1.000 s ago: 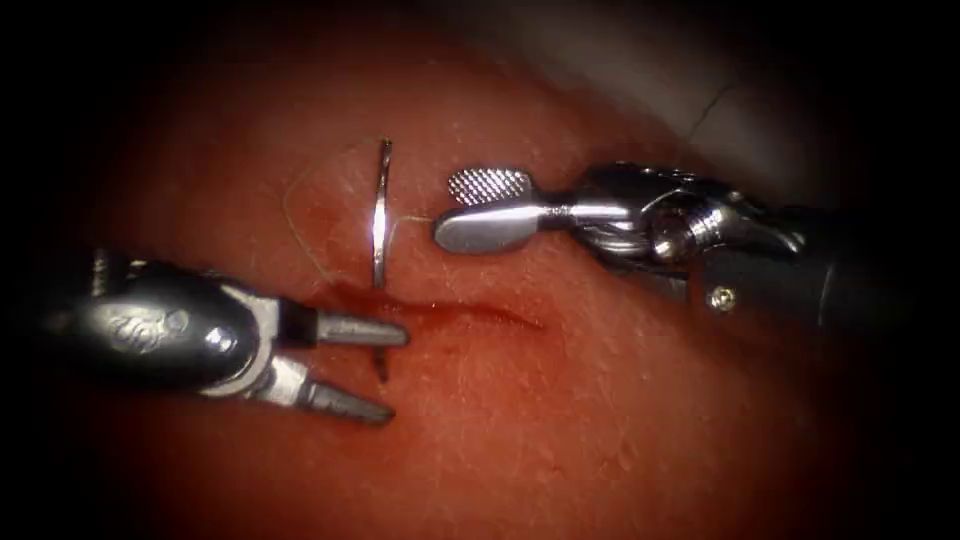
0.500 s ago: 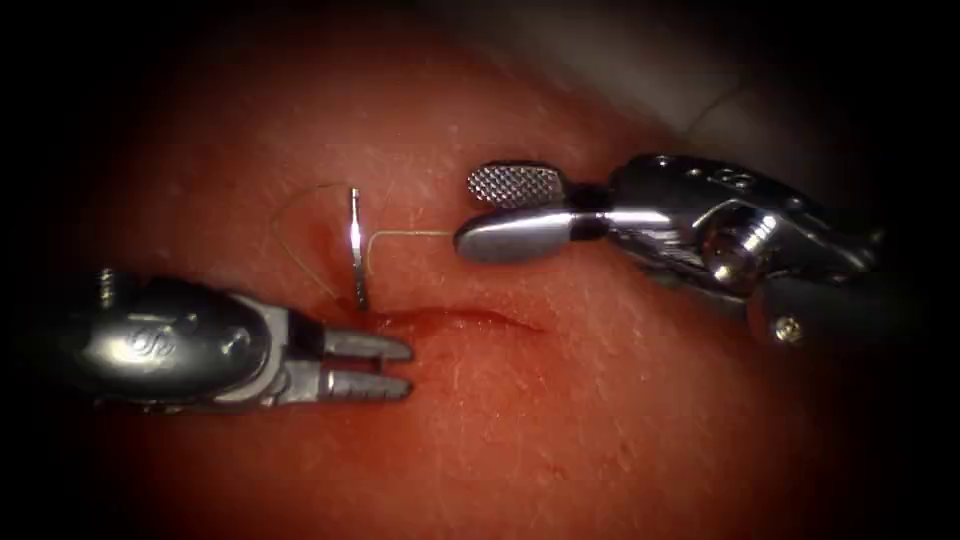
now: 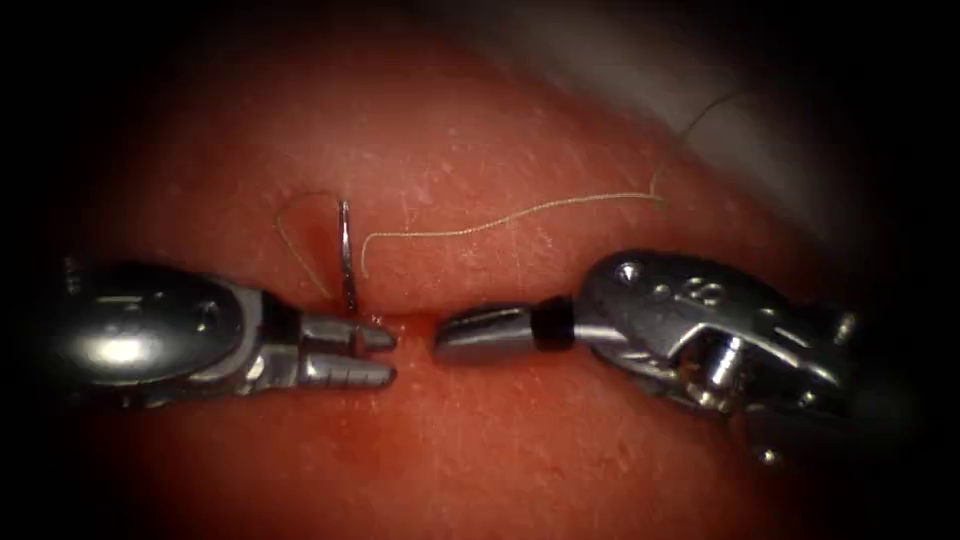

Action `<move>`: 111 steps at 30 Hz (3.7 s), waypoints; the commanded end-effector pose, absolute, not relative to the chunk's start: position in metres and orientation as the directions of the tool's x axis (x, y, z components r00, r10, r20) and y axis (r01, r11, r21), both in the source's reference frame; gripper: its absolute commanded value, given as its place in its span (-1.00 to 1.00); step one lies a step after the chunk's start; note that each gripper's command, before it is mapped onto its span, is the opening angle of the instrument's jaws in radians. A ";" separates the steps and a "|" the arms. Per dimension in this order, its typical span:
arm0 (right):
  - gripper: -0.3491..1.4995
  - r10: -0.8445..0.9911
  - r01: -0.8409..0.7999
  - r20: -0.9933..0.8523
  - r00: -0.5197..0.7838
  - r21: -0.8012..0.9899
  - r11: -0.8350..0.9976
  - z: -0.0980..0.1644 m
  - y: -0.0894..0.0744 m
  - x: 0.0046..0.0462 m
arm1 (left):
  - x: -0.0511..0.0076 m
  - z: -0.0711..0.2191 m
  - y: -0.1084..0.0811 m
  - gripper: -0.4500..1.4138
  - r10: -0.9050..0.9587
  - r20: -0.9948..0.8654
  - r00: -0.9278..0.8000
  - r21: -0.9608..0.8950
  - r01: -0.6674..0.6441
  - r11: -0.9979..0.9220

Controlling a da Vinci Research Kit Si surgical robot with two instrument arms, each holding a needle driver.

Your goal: Wound Closure

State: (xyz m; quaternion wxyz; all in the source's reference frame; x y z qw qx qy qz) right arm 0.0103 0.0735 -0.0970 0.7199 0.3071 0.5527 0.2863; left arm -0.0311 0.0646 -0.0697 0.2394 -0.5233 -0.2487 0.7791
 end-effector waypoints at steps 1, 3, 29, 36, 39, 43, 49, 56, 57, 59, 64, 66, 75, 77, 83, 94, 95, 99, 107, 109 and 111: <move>-1.00 0.748 -0.078 -0.620 0.238 0.755 0.651 -0.096 0.073 0.0110 | -0.0315 -0.069 0.064 -0.89 0.636 -0.695 -0.335 -0.642 -0.110 -0.759; -1.00 0.740 -0.088 -0.619 0.261 0.749 0.657 -0.095 0.073 0.0112 | -0.0315 -0.069 0.064 -0.89 0.636 -0.696 -0.333 -0.644 -0.103 -0.758; -1.00 0.723 -0.158 -0.619 0.306 0.716 0.680 -0.093 0.073 0.0122 | -0.0306 -0.079 0.064 -0.89 0.841 -0.446 -0.306 -0.888 0.033 -0.459; -1.00 0.724 -0.159 -0.619 0.304 0.717 0.679 -0.094 0.073 0.0120 | -0.0288 -0.079 0.062 -0.89 0.857 -0.384 -0.344 -0.921 0.075 -0.382; -1.00 0.725 -0.191 -0.633 0.271 0.703 0.685 -0.096 0.075 0.0118 | -0.0280 -0.080 0.062 -0.89 0.843 -0.393 -0.366 -0.918 0.100 -0.385; -1.00 0.730 -0.197 -0.633 0.258 0.705 0.681 -0.096 0.075 0.0119 | -0.0278 -0.082 0.063 -0.89 0.779 -0.512 -0.363 -0.857 0.159 -0.489; -1.00 0.729 -0.200 -0.635 0.258 0.703 0.683 -0.096 0.075 0.0125 | -0.0279 -0.083 0.064 -0.89 0.623 -0.704 -0.340 -0.699 0.182 -0.691; -1.00 0.716 -0.208 -0.648 0.262 0.686 0.697 -0.094 0.074 0.0133 | -0.0278 -0.084 0.066 -0.89 0.499 -0.807 -0.315 -0.566 0.170 -0.807; -1.00 0.714 -0.209 -0.650 0.262 0.684 0.699 -0.094 0.074 0.0134 | -0.0278 -0.084 0.066 -0.89 0.483 -0.818 -0.313 -0.547 0.162 -0.821; -1.00 0.704 -0.210 -0.657 0.271 0.673 0.709 -0.093 0.073 0.0135 | -0.0276 -0.085 0.067 -0.89 0.439 -0.844 -0.309 -0.497 0.139 -0.857; -1.00 0.704 -0.211 -0.656 0.274 0.673 0.709 -0.093 0.073 0.0134 | -0.0269 -0.087 0.069 -0.89 0.398 -0.871 -0.288 -0.438 0.086 -0.895; -1.00 0.703 -0.212 -0.655 0.276 0.672 0.709 -0.093 0.073 0.0134 | -0.0265 -0.088 0.070 -0.89 0.384 -0.881 -0.277 -0.414 0.057 -0.908; 0.44 0.732 -0.260 -0.646 0.217 0.684 0.681 -0.096 0.076 0.0128 | -0.0263 -0.088 0.071 -0.89 0.347 -0.898 -0.271 -0.365 0.019 -0.931; 0.35 0.741 -0.272 -0.642 0.196 0.691 0.670 -0.097 0.076 0.0127 | -0.0263 -0.088 0.071 -0.89 0.346 -0.898 -0.270 -0.365 0.022 -0.931; 0.00 0.760 -0.239 -0.619 0.200 0.721 0.650 -0.098 0.075 0.0145 | -0.0264 -0.088 0.070 -0.89 0.340 -0.905 -0.257 -0.365 0.058 -0.929; -0.69 0.761 -0.250 -0.618 0.196 0.719 0.648 -0.096 0.075 0.0153 | -0.0266 -0.088 0.070 -0.89 0.339 -0.908 -0.246 -0.369 0.087 -0.925; -0.98 0.760 -0.250 -0.619 0.197 0.718 0.650 -0.096 0.075 0.0152 | -0.0266 -0.088 0.070 -0.89 0.339 -0.908 -0.246 -0.369 0.087 -0.925; -1.00 0.760 -0.248 -0.617 0.203 0.718 0.650 -0.096 0.074 0.0151 | -0.0266 -0.088 0.070 -0.89 0.339 -0.909 -0.241 -0.368 0.085 -0.926; -1.00 0.767 -0.222 -0.599 0.230 0.735 0.641 -0.099 0.074 0.0135 | -0.0264 -0.087 0.070 -0.89 0.333 -0.913 -0.236 -0.361 0.086 -0.928; -1.00 0.772 -0.201 -0.589 0.237 0.748 0.633 -0.100 0.074 0.0127 | -0.0263 -0.086 0.070 -0.89 0.326 -0.915 -0.237 -0.355 0.091 -0.931; -1.00 0.776 -0.185 -0.583 0.240 0.757 0.626 -0.102 0.074 0.0122 | -0.0261 -0.085 0.070 -0.89 0.311 -0.918 -0.245 -0.340 0.082 -0.937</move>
